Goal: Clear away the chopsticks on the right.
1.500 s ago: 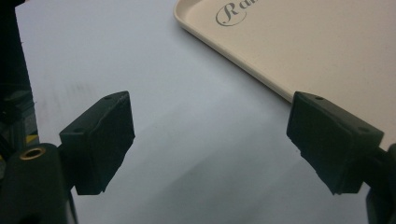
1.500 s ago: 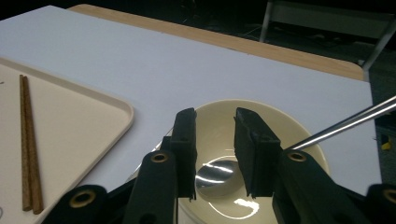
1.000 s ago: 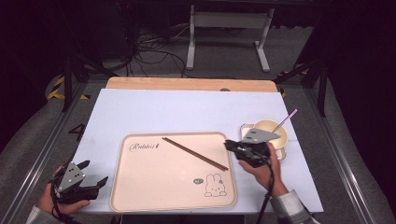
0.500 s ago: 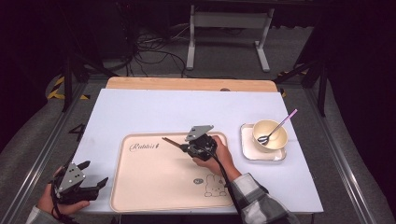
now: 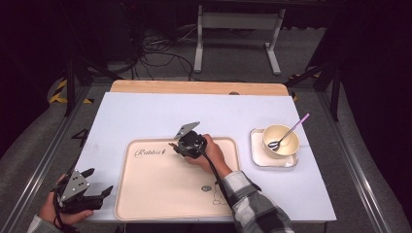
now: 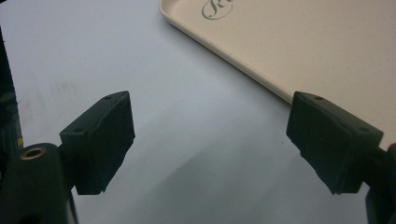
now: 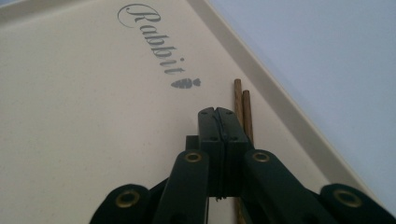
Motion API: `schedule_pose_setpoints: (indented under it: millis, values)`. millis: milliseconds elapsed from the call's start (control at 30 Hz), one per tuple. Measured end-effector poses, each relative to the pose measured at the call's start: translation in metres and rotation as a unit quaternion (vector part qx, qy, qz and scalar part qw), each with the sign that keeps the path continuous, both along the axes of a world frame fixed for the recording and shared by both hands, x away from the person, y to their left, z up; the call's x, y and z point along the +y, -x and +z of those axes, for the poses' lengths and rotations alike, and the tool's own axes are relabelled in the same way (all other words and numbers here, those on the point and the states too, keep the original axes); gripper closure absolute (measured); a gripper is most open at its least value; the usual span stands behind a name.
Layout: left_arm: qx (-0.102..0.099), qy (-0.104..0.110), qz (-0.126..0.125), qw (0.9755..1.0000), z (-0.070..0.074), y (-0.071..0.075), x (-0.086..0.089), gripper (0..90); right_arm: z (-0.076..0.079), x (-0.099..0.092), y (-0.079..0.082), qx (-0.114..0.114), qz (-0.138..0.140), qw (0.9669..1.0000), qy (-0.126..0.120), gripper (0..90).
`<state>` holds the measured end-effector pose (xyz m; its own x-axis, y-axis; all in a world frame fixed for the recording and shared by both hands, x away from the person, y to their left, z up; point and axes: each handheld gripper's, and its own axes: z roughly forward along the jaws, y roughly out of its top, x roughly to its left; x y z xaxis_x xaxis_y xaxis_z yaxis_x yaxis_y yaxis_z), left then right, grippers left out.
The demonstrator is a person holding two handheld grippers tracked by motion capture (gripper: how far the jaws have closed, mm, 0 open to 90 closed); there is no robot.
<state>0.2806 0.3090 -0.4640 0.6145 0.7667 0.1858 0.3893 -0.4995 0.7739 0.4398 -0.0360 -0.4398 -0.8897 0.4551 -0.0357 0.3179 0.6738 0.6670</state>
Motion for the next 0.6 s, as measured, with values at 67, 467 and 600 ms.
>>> schedule_pose_setpoints:
  millis: [67,467,600]
  values:
    - [0.000,0.000,0.000,1.0000,0.000,0.000,0.000,16.0,-0.003,0.006,-0.004,-0.002,-0.002,0.9999,0.012,90.0]
    - [0.003,-0.004,-0.003,1.0000,-0.001,0.000,-0.001,15.9,-0.005,-0.015,-0.019,0.033,-0.046,0.9984,0.004,90.0]
    - [0.005,-0.009,-0.004,0.9999,-0.002,0.000,-0.002,15.9,-0.005,-0.026,-0.014,0.034,-0.060,0.9976,-0.002,90.0]
